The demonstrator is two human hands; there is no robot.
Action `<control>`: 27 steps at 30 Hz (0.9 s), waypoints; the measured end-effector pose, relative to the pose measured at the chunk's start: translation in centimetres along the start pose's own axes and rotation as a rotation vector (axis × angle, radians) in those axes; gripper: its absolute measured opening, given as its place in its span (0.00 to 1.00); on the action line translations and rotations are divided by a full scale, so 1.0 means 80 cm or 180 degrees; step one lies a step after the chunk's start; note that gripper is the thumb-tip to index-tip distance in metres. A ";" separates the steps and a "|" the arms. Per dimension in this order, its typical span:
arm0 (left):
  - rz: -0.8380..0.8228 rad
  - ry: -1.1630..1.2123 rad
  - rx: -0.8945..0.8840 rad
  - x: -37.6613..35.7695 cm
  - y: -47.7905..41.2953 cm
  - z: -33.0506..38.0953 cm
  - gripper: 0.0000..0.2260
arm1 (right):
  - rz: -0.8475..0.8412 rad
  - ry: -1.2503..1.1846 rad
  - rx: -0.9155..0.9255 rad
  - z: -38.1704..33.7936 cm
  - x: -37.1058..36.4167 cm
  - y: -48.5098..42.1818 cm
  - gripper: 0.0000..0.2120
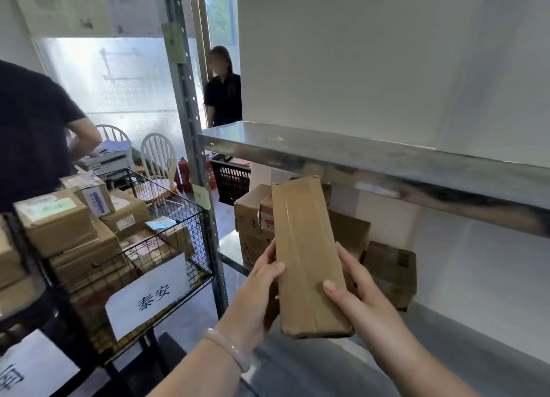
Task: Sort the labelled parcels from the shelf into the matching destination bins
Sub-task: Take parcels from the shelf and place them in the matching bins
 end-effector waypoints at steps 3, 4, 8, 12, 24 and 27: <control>0.0592 -0.0466 -0.0255 0.031 0.009 0.012 0.16 | 0.0073 0.0633 0.0218 0.001 -0.010 -0.014 0.32; 0.0739 -0.0619 -0.0347 0.039 0.014 0.017 0.16 | 0.0051 0.0900 0.0307 -0.001 -0.015 -0.018 0.33; 0.0645 -0.0518 -0.0437 0.051 0.029 0.031 0.22 | -0.0223 0.1763 0.0753 -0.019 -0.050 -0.031 0.41; 0.0757 -0.0165 -0.0461 0.079 0.037 0.040 0.50 | -0.0460 0.1945 0.1110 -0.029 -0.084 -0.044 0.43; 0.1425 0.0369 -0.0750 0.208 0.069 0.085 0.38 | -0.1237 0.1753 0.1414 -0.035 -0.207 -0.081 0.44; 0.1675 0.0368 -0.0897 0.251 0.086 0.110 0.41 | -0.1319 0.1523 0.1555 -0.048 -0.252 -0.105 0.41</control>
Point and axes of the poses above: each hand's wrist, its own y-axis away from the middle knuckle, its own x-axis out of the back of the hand, z = x × y, the point moved 8 cm from there along -y, towards the middle knuckle, and after that the axes turned 10 degrees about x, right-handed, at the moved point
